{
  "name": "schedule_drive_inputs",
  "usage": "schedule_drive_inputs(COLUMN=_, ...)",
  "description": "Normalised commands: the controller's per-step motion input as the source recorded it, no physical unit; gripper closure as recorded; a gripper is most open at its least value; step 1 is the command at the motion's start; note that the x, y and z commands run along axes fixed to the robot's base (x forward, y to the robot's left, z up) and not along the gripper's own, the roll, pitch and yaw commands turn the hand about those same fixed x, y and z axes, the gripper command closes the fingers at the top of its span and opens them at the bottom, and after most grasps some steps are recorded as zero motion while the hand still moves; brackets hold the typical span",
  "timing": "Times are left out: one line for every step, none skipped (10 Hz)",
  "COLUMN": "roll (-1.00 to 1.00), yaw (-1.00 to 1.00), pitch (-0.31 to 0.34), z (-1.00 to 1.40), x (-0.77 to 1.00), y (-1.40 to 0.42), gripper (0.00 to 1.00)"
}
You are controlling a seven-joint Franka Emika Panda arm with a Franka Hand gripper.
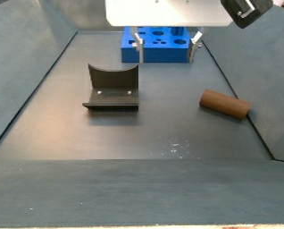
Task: Pick up the round object. Move up. Place the round object on the fixture. Regrasp the round object. Move to above the board. Insert the round object.
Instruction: Pick up the round object.
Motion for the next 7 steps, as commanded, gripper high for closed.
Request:
schedule_drive_inputs(roll=-0.11, yaw=0.0, pitch=-0.063, z=-0.12, x=-0.11, y=0.0, gripper=0.0)
schedule_drive_inputs(roll=0.0, yaw=0.59, pitch=-0.246, z=-0.49, x=-0.52, y=0.04, gripper=0.0)
schedule_drive_inputs(roll=0.15, yaw=0.65, pitch=-0.271, z=-0.76, x=-0.51, y=0.0, gripper=0.0)
schedule_drive_inputs(roll=0.13, yaw=0.6, pitch=-0.326, z=-0.79, x=-0.59, y=0.0, gripper=0.0)
schedule_drive_inputs(roll=0.09, yaw=0.7, pitch=-0.366, z=-0.82, x=-0.48, y=-0.02, gripper=0.0)
schedule_drive_inputs(roll=0.03, yaw=0.76, pitch=-0.28, z=-0.69, x=-0.39, y=-0.1, gripper=0.0)
schedule_drive_inputs(roll=0.04, yaw=0.75, pitch=-0.286, z=-0.71, x=-0.42, y=-0.09, gripper=0.0)
